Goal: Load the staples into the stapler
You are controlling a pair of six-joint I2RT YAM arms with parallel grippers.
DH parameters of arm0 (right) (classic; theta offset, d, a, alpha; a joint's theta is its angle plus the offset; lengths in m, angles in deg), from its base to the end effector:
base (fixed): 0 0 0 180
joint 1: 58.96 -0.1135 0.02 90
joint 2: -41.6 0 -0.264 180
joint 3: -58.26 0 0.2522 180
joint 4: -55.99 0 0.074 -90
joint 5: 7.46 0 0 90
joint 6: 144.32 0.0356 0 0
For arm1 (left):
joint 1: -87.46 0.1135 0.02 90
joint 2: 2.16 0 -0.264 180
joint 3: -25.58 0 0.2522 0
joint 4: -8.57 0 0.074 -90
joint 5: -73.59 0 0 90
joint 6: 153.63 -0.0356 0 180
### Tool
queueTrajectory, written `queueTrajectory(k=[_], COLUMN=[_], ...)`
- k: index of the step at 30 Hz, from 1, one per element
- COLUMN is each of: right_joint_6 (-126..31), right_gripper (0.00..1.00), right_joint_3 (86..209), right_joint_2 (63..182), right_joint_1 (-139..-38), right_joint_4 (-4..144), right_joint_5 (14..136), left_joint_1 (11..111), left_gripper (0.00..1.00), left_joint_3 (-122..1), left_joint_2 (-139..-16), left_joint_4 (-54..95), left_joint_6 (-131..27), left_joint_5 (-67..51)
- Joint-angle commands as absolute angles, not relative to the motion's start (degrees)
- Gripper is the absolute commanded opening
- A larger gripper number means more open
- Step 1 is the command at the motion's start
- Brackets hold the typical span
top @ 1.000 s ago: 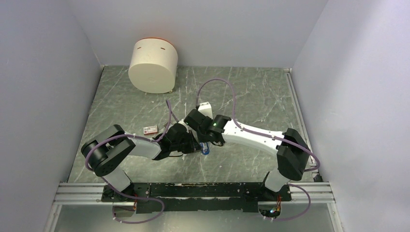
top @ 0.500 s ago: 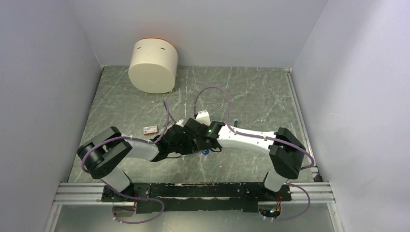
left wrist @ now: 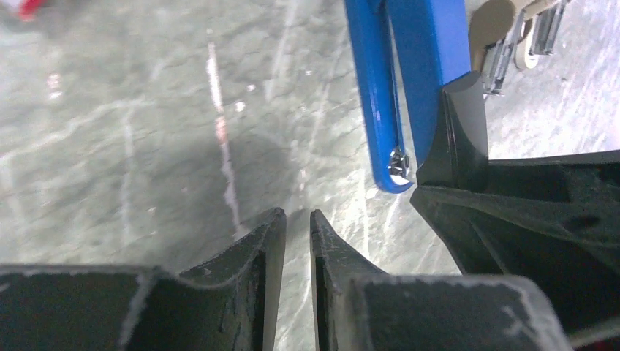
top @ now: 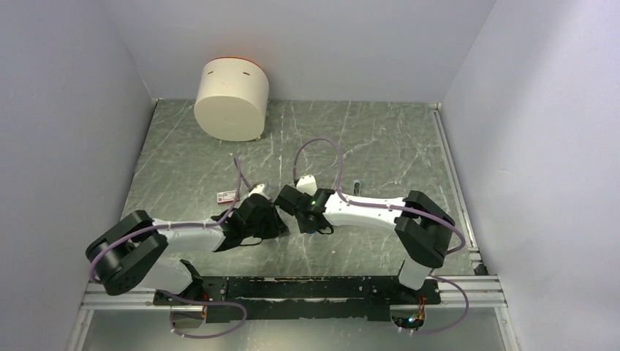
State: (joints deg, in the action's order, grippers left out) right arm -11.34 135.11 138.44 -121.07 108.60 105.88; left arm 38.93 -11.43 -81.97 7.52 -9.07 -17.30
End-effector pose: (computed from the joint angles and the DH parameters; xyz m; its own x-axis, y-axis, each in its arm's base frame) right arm 0.1623 0.2765 0.1876 -0.8420 -0.2528 -0.4765 -0.2488 0.9658 -0.0727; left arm 0.1594 -0.1795 0.1290 -0.8598 -0.2572 -0.4410 0.0707 0.7955 -0.6018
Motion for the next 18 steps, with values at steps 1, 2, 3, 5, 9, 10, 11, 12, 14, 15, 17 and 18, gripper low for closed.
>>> queueTrajectory(k=[1,2,3,5,9,10,11,12,14,15,17,18], right_joint_6=[-10.31,-10.20,-9.98,-9.70,-9.87,-10.18,-10.23,-10.33,-10.55,-10.74,-11.09,-11.15], right_gripper=[0.18,0.17,0.18,0.18,0.19,0.19,0.20,0.22,0.25,0.26,0.29,0.31], right_joint_3=[133.72,133.83,134.00,134.50,136.75,137.39,137.92,138.40,139.21,139.65,140.17,140.48], right_joint_2=[142.01,142.82,143.42,143.92,142.50,142.03,141.68,141.29,140.81,140.62,140.35,140.31], right_joint_1=[-121.18,-121.12,-121.11,-121.17,-120.86,-120.70,-120.40,-120.18,-119.93,-119.80,-119.71,-119.70], right_joint_4=[106.87,106.94,107.19,107.63,108.68,108.82,109.12,109.21,109.60,109.87,110.12,110.33], right_joint_5=[102.88,102.18,101.73,101.53,103.35,103.71,103.99,104.33,105.02,105.22,105.35,105.50], left_joint_1=[39.30,39.30,39.31,39.34,39.31,39.36,39.38,39.38,39.43,39.39,39.38,39.41], left_gripper=[0.26,0.26,0.26,0.26,0.26,0.26,0.27,0.27,0.27,0.26,0.26,0.26], left_joint_3=[-9.71,-9.54,-9.39,-9.22,-9.25,-9.37,-9.48,-9.64,-10.10,-10.41,-10.97,-11.07], left_joint_2=[-77.56,-76.78,-75.71,-74.34,-71.71,-71.16,-70.51,-69.89,-68.72,-68.12,-66.84,-66.18], left_joint_4=[15.10,15.61,16.28,17.19,18.59,19.02,19.52,20.04,21.25,22.00,23.45,24.22], left_joint_6=[-10.33,-10.22,-10.04,-9.78,-9.73,-9.75,-9.83,-9.96,-10.35,-10.61,-11.01,-11.23], left_joint_5=[-23.70,-24.11,-24.55,-25.32,-26.58,-26.93,-27.42,-27.90,-28.89,-29.36,-30.52,-31.08])
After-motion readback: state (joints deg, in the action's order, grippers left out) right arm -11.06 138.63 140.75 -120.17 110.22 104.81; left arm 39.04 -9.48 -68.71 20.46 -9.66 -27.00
